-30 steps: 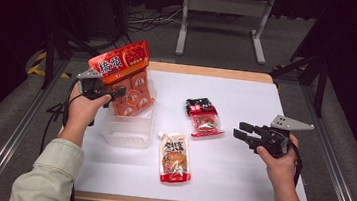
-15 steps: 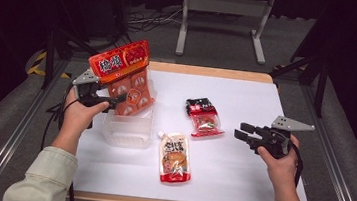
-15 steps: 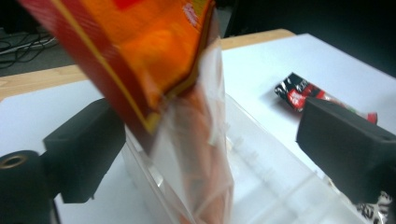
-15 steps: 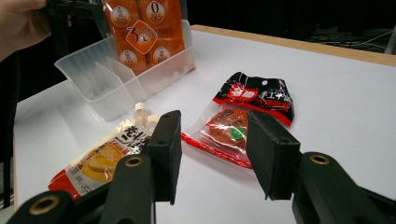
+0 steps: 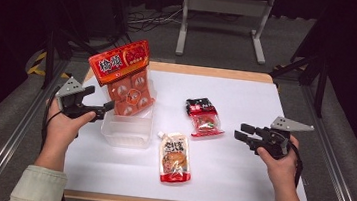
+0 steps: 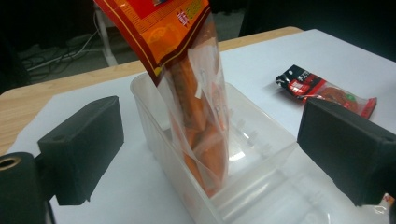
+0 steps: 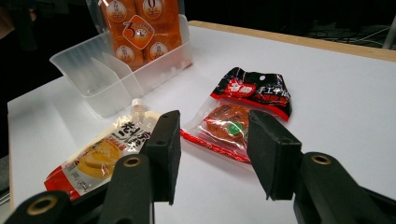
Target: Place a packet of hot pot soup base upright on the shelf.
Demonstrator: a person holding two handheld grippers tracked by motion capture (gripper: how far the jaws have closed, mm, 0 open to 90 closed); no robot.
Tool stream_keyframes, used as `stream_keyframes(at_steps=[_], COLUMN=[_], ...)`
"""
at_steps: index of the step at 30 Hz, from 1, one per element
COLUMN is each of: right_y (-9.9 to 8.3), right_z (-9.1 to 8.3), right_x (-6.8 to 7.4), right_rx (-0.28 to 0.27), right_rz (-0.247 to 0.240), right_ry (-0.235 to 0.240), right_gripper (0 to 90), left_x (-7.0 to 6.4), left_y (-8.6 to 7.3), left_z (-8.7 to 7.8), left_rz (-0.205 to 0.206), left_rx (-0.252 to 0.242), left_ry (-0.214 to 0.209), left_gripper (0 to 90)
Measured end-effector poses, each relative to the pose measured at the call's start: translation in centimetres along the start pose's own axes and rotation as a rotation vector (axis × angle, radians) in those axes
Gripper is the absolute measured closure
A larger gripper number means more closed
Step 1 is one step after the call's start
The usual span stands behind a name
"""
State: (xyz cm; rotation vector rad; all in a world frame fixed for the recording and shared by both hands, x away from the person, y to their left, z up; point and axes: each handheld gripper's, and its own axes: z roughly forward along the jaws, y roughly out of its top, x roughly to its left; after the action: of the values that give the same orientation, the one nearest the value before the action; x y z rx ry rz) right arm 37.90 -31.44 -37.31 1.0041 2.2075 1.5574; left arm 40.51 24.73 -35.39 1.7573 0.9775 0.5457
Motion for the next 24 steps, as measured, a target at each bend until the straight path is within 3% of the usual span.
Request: stream_keyframes(at_steps=[3, 5, 9, 16, 21, 24], right_y=[0.2, 0.3, 0.4, 0.7, 1.7, 2.3], right_z=[0.0, 0.1, 0.2, 0.8, 1.9, 2.7], right_x=[0.0, 0.0, -0.1, -0.4, -0.8, -1.2], right_rx=[-0.004, -0.001, -0.007, 0.002, 0.045, 0.078], right_rz=[-0.005, -0.008, -0.007, 0.003, -0.001, 0.006], right_ry=[0.003, 0.005, 0.010, 0.029, 0.048, 0.031], right_gripper=[55.0, 54.3, 53.3, 46.9, 42.1, 41.5], left_x=[-0.9, -1.3, -1.7, -2.1, -2.3, -2.4], left_y=[-0.7, -1.0, -1.1, -1.3, -1.3, -1.5], left_z=[-0.9, -1.2, -1.6, -2.4, -2.7, -2.7], left_rz=[0.018, 0.000, 0.006, 0.007, 0.004, 0.011], left_rx=[-0.006, -0.027, -0.020, -0.007, -0.006, 0.003], left_ry=[-0.027, -0.062, -0.104, -0.103, -0.098, -0.104], left_gripper=[7.9, 9.1, 8.8, 8.8, 8.8, 8.9])
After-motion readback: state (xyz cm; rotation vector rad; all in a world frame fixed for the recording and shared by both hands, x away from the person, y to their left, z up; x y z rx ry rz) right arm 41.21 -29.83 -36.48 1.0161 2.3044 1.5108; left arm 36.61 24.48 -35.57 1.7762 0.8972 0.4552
